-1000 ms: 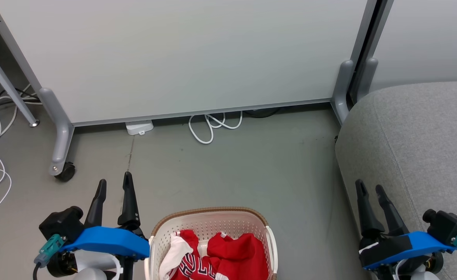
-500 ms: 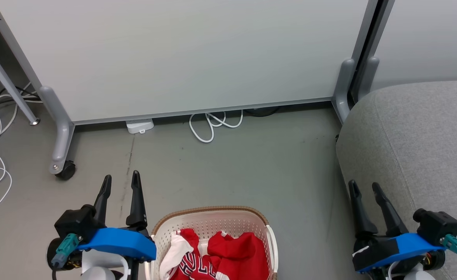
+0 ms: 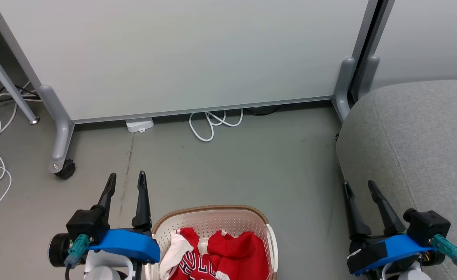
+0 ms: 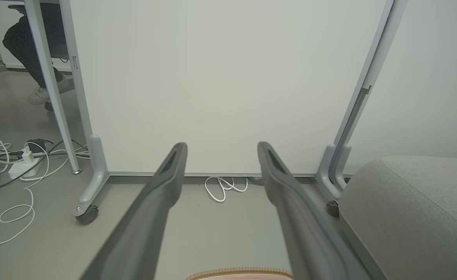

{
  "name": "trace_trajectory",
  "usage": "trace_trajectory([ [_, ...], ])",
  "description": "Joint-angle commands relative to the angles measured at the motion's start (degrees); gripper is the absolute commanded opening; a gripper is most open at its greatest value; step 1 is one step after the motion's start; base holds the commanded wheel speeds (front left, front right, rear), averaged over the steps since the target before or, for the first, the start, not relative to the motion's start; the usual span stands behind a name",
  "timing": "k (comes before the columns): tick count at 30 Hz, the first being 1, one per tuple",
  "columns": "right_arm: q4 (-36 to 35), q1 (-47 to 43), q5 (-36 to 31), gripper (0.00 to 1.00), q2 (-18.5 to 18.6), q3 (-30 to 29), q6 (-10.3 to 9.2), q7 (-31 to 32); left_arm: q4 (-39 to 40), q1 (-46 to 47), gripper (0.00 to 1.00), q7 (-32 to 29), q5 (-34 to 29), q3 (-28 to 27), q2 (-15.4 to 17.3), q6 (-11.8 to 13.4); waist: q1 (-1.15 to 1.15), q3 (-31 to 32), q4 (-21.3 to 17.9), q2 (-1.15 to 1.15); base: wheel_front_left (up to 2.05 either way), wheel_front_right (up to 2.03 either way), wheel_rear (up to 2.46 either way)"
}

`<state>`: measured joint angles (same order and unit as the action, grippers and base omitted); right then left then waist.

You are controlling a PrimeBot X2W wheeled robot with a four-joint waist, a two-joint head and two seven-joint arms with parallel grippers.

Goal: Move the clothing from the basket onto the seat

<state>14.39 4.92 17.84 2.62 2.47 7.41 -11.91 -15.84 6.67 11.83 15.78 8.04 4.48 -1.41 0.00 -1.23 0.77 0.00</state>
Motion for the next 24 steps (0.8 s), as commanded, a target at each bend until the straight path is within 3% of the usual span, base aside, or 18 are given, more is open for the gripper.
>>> trace_trajectory([
  [1,-0.2,0.8,-1.0,1.0,0.4,0.2,0.12,-0.4,0.1,1.0,1.0,0.6,-1.0,0.0,0.0,-0.1,0.0,0.0,0.0,0.0,0.0,0.0,0.0],
  [24,0.5,0.4,-9.4,1.0,0.4,1.0,0.09,-2.9,-2.7,1.3,1.0,3.1,-8.9,-1.2,-1.4,-3.1,0.0,0.1,0.1,0.0,0.0,0.0,0.0],
])
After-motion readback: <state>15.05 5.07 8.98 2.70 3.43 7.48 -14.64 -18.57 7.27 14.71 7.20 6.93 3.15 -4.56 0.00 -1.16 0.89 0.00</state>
